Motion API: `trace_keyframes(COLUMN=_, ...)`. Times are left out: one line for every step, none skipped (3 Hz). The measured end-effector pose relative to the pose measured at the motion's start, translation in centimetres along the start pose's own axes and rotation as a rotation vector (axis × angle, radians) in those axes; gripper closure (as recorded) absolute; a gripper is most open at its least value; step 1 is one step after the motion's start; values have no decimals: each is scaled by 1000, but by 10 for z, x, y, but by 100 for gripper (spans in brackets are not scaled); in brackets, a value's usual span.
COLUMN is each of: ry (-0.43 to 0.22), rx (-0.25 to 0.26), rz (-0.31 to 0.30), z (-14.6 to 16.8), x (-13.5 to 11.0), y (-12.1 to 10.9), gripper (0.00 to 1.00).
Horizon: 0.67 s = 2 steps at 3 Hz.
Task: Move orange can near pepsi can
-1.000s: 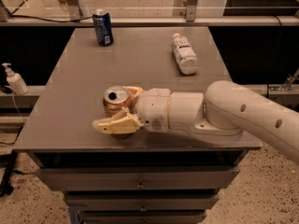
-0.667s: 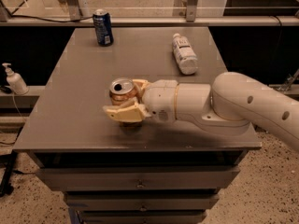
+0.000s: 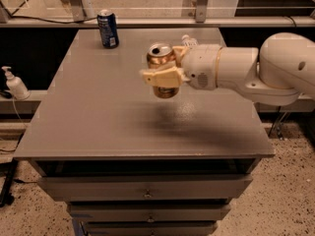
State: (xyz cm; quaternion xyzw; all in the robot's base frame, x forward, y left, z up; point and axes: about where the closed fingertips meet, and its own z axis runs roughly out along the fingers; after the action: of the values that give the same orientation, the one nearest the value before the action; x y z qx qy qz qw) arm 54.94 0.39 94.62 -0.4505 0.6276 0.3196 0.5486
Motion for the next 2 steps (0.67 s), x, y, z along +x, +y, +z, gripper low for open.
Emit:
trace_keyframes(ry=2, rx=13, rz=38, z=-5, x=0, y=-5, gripper=100)
trace_keyframes(ry=1, rx=9, rz=30, z=-3, x=0, y=-4, gripper=100)
